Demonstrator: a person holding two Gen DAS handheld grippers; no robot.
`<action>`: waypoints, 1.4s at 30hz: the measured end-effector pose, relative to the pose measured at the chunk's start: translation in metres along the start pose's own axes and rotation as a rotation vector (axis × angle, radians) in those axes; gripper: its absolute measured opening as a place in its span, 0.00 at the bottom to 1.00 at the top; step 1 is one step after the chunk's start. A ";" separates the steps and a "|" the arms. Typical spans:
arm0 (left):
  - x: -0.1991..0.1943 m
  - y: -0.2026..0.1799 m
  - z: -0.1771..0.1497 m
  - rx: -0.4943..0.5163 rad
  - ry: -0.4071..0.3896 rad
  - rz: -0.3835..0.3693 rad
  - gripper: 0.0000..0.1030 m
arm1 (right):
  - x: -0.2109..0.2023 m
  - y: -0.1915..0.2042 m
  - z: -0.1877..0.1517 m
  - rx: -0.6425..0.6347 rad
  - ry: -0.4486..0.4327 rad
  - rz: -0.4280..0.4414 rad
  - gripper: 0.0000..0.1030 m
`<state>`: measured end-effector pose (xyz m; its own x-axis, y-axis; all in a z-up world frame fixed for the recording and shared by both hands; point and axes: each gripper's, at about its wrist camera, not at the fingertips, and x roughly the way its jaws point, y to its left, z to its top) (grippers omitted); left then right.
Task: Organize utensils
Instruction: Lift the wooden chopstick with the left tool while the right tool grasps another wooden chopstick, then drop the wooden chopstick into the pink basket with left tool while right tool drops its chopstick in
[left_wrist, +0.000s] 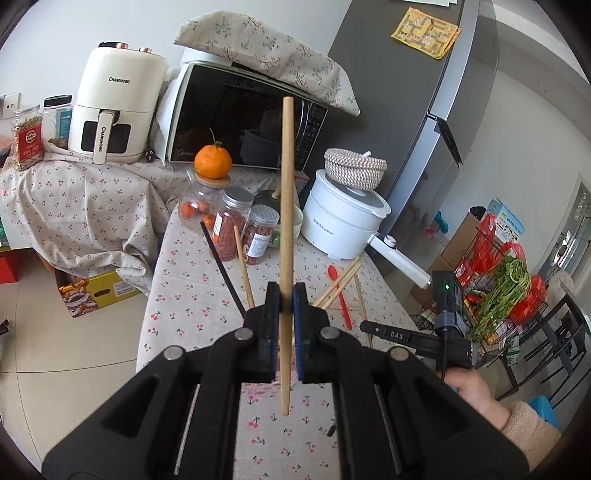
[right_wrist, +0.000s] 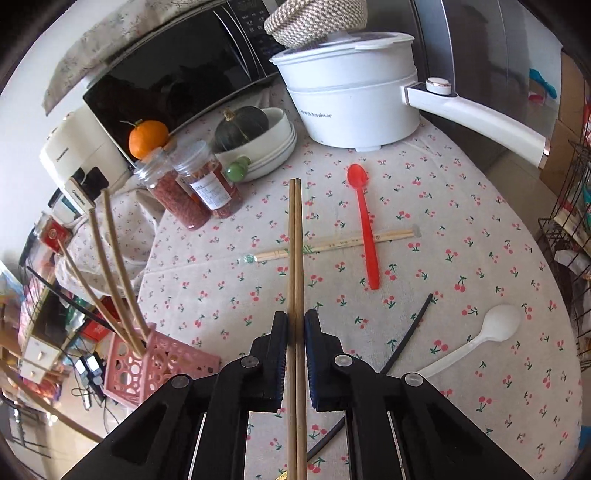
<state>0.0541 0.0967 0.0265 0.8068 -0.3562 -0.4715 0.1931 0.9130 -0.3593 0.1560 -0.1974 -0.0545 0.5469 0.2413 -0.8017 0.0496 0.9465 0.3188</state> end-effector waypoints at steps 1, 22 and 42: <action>-0.001 0.000 0.002 -0.004 -0.030 0.006 0.08 | -0.006 0.004 -0.004 -0.003 -0.010 0.011 0.09; 0.092 0.011 -0.007 0.002 0.012 0.170 0.08 | -0.065 0.017 -0.018 -0.069 -0.194 0.083 0.09; 0.046 0.040 -0.010 -0.068 0.237 0.242 0.43 | -0.090 0.111 -0.020 -0.081 -0.506 0.180 0.09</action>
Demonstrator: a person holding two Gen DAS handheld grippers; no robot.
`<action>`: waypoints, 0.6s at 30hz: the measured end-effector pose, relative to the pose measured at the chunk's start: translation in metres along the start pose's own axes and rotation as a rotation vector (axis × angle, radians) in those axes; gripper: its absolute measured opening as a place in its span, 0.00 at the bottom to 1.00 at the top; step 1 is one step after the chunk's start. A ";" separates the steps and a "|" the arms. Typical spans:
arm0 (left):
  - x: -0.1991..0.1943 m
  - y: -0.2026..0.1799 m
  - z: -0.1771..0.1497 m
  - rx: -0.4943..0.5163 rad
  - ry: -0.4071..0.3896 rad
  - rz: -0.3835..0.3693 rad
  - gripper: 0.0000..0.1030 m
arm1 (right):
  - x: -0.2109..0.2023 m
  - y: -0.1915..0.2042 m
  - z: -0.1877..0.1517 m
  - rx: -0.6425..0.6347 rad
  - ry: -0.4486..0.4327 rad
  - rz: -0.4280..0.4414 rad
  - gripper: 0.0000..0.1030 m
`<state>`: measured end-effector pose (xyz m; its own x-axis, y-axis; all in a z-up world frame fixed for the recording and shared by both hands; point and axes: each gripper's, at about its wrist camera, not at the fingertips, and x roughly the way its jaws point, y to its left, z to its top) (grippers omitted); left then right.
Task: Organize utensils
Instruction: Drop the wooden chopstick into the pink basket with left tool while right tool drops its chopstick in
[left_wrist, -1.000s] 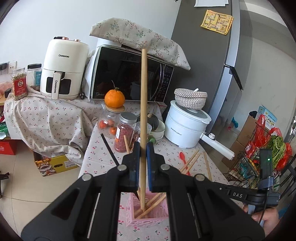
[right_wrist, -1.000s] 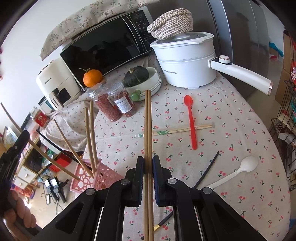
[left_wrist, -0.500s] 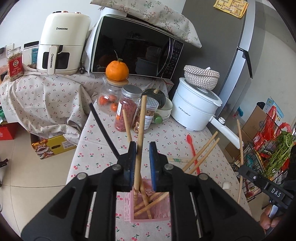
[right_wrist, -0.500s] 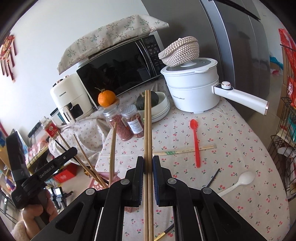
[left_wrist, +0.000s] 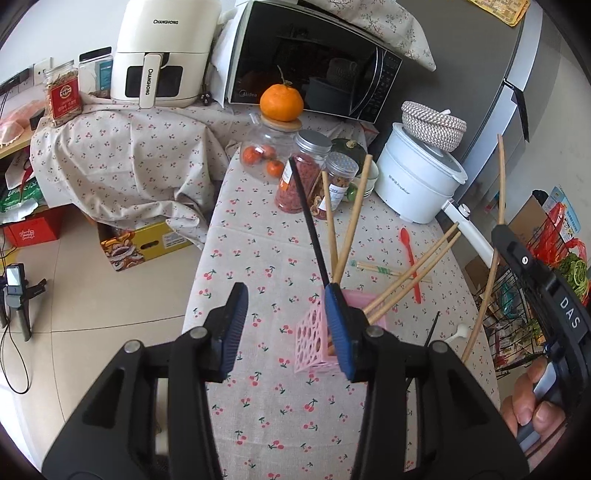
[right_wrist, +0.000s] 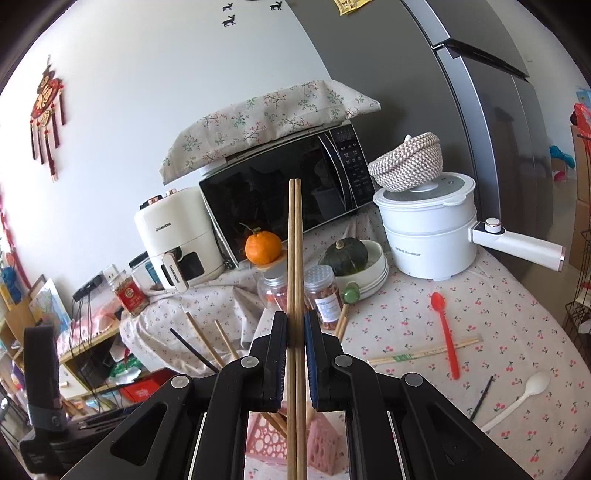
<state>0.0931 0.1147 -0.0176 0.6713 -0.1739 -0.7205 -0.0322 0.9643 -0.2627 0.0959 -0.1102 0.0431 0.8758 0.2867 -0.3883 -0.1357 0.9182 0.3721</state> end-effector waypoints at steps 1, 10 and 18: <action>0.000 0.003 0.000 -0.004 0.006 0.005 0.43 | 0.003 0.003 -0.002 0.016 -0.027 -0.009 0.09; -0.003 0.030 0.003 -0.066 0.029 -0.014 0.43 | 0.038 0.033 -0.039 0.053 -0.225 -0.182 0.09; 0.000 0.037 0.004 -0.077 0.047 -0.022 0.43 | 0.059 0.040 -0.071 0.057 -0.259 -0.268 0.09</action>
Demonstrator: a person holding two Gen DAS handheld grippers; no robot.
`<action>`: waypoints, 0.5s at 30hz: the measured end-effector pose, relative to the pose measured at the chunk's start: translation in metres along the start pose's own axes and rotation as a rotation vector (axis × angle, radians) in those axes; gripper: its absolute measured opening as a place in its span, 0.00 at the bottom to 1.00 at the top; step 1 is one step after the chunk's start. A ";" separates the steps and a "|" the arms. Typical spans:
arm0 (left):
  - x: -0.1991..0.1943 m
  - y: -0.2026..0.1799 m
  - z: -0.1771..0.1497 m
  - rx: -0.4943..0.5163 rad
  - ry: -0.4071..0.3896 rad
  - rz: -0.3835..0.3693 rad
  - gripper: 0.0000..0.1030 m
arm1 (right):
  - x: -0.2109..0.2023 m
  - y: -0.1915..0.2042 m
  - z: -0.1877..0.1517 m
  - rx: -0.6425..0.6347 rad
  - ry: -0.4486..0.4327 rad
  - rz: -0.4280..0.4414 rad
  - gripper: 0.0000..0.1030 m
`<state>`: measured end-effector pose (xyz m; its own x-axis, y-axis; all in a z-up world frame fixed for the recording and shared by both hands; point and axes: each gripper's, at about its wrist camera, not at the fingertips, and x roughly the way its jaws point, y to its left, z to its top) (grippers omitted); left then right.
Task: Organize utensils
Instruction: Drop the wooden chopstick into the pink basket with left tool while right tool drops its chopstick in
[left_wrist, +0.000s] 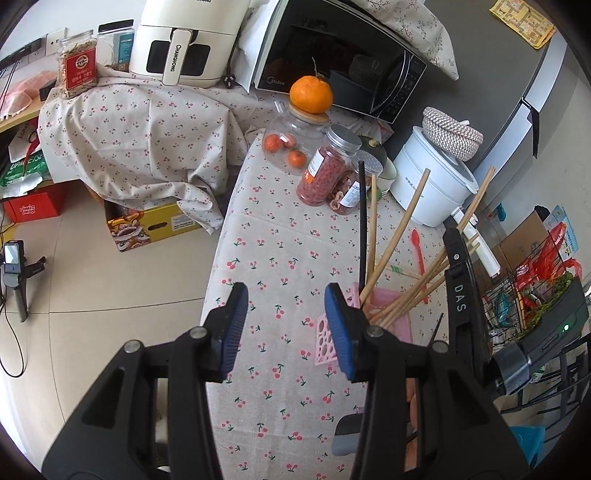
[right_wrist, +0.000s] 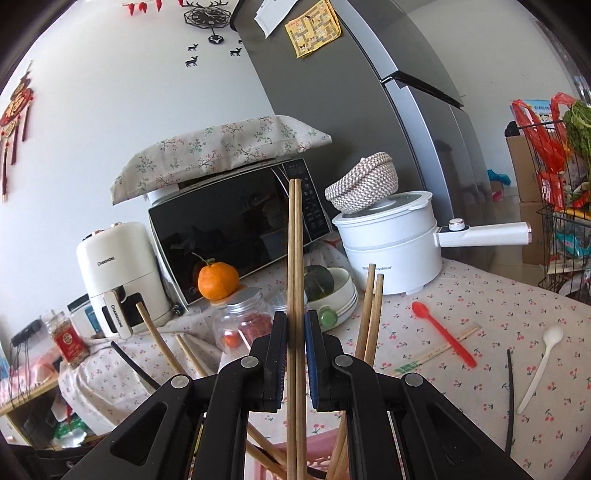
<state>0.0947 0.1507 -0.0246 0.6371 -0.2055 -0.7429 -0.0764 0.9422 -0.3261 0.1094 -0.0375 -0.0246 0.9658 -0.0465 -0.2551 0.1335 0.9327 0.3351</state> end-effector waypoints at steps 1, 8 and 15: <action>0.000 0.001 0.000 -0.004 0.000 -0.001 0.43 | 0.000 0.001 -0.005 -0.002 0.003 -0.005 0.10; 0.000 -0.001 -0.001 0.005 0.002 0.002 0.43 | -0.008 -0.001 -0.027 -0.022 0.091 0.025 0.14; 0.006 -0.009 -0.006 0.017 0.037 -0.009 0.44 | -0.024 -0.021 0.010 -0.051 0.122 0.035 0.33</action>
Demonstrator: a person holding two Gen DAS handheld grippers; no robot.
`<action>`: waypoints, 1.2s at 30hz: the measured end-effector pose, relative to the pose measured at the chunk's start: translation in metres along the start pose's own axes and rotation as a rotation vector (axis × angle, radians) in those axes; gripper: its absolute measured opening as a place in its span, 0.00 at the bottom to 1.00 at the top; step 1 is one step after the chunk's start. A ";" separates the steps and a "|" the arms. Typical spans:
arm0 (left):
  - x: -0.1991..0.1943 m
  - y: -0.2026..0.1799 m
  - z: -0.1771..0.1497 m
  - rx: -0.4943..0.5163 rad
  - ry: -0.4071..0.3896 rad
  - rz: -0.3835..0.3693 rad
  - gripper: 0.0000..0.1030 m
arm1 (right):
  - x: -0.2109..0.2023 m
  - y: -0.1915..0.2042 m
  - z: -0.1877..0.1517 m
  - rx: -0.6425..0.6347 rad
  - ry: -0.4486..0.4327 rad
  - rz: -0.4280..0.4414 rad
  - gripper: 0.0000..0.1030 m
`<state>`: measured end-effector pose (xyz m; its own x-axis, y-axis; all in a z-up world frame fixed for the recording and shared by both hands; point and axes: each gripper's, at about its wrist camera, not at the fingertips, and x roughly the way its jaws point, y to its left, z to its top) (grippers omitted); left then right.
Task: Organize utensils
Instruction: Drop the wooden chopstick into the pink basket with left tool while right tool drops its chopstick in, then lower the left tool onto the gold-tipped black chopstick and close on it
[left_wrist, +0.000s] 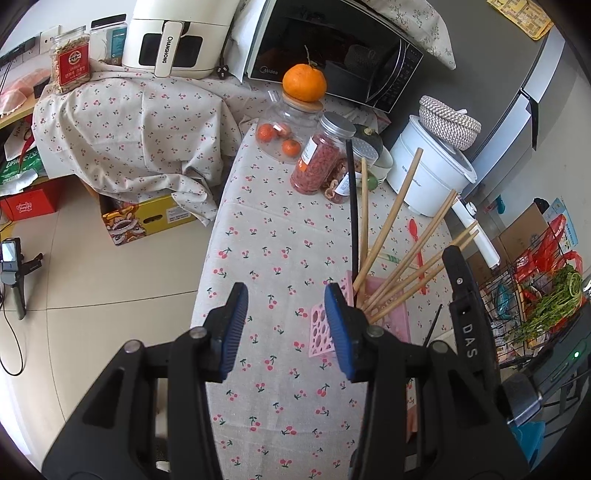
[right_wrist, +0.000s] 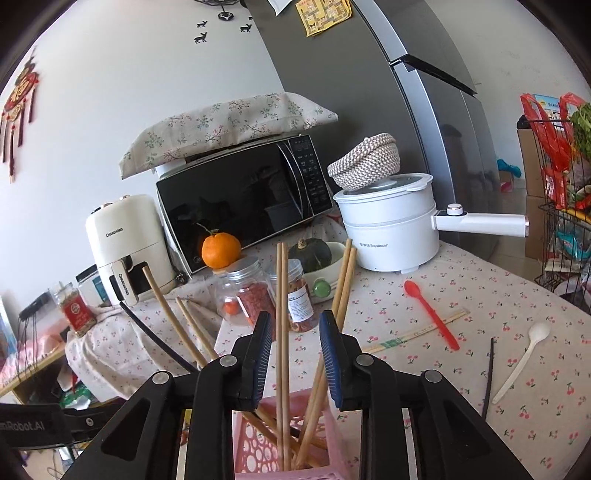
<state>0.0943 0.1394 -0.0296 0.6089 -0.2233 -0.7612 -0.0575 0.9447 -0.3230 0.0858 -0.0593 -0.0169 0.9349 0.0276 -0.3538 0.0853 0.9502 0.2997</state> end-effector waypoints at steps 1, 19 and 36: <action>0.000 -0.002 -0.001 0.002 0.004 -0.004 0.44 | -0.002 -0.004 0.007 -0.008 0.009 -0.001 0.41; 0.010 -0.084 -0.041 0.198 0.093 -0.044 0.67 | -0.004 -0.134 0.052 -0.093 0.444 -0.122 0.72; 0.068 -0.174 -0.097 0.413 0.292 -0.064 0.68 | 0.012 -0.260 0.039 0.037 0.782 -0.196 0.78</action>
<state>0.0689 -0.0636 -0.0798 0.3505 -0.2863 -0.8917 0.3263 0.9298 -0.1703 0.0886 -0.3178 -0.0640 0.3912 0.0839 -0.9165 0.2465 0.9499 0.1922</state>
